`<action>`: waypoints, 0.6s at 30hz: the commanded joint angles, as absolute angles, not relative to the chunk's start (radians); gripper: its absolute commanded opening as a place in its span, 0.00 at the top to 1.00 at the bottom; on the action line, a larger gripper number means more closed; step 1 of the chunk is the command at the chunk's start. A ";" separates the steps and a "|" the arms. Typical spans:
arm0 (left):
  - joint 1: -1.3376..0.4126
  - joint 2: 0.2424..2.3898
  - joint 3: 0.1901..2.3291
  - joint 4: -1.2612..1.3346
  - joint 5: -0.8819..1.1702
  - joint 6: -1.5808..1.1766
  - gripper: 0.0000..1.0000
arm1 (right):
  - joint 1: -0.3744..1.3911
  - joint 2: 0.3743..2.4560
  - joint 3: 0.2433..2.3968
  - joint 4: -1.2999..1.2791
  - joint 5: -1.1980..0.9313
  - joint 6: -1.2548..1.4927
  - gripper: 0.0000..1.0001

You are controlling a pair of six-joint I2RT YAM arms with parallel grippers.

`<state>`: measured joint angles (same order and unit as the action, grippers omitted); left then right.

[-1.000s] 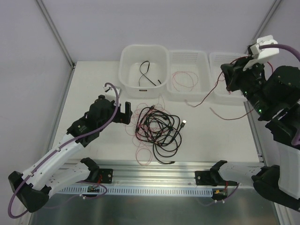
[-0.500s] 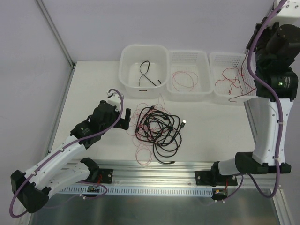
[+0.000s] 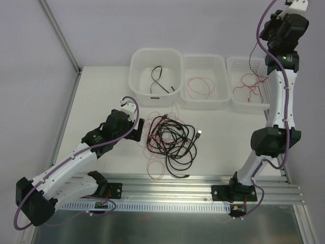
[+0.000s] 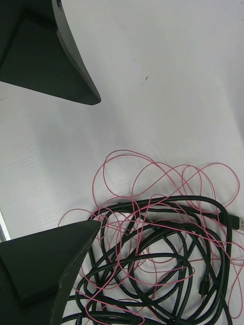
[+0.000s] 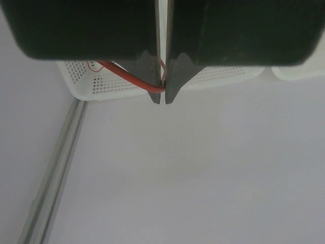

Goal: Untangle the cables

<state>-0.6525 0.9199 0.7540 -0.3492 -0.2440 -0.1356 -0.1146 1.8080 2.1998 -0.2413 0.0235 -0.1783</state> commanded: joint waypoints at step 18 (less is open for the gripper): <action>-0.630 1.016 0.764 -0.351 -0.229 -0.103 0.01 | -0.244 2.169 2.052 -0.095 -0.189 0.116 0.99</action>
